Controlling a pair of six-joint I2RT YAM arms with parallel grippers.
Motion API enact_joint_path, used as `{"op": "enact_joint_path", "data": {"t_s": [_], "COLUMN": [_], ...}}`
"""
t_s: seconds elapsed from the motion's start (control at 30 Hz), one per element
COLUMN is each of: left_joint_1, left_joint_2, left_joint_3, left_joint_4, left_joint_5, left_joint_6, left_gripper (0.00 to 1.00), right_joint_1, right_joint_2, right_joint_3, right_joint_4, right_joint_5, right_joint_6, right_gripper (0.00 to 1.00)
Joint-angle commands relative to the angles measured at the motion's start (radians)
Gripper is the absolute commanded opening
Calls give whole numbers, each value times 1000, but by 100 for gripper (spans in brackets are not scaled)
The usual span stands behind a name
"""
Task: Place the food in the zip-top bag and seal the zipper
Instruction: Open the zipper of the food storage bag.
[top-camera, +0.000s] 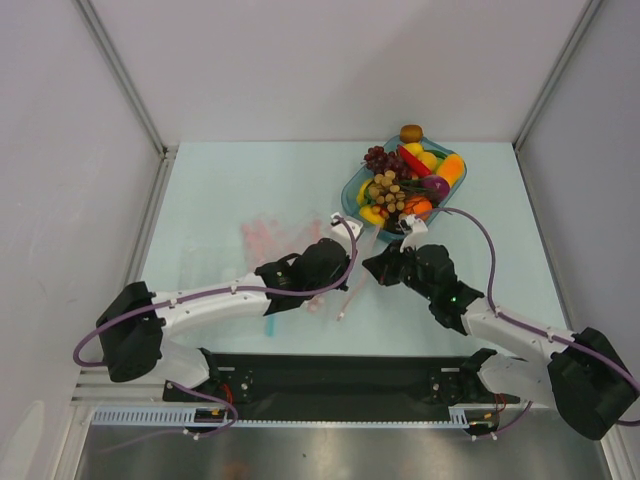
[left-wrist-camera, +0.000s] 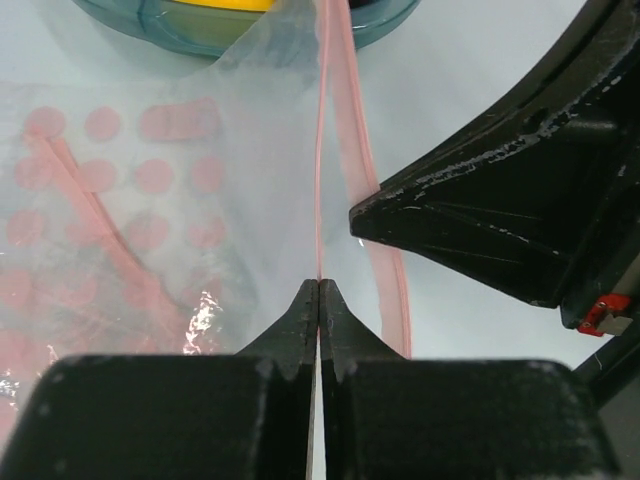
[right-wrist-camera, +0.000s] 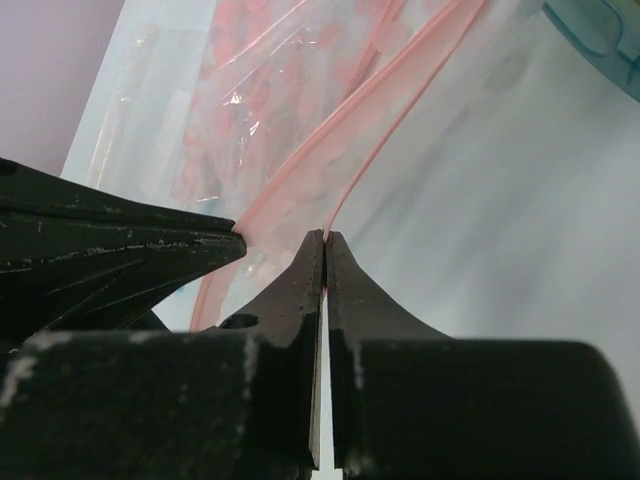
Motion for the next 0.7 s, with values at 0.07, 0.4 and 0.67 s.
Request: {"op": "enact_joint_path", "data": {"t_s": [0.07, 0.4, 0.67], "left_joint_1": [-2, -1, -2], "left_joint_2": [-8, 82, 53], "left_joint_3": [24, 77, 91], "left_joint_4": [-5, -65, -135], "left_joint_5": [-52, -57, -190], "left_joint_6": [19, -9, -15], "left_gripper": [0, 28, 0], "right_joint_1": [22, 68, 70], "right_joint_2": [-36, -51, -36], "right_joint_3": [40, 42, 59], "right_joint_4": [16, 15, -43], "right_joint_5": [16, 53, 151], "right_joint_6": [-35, -73, -63], "right_gripper": [0, 0, 0]}}
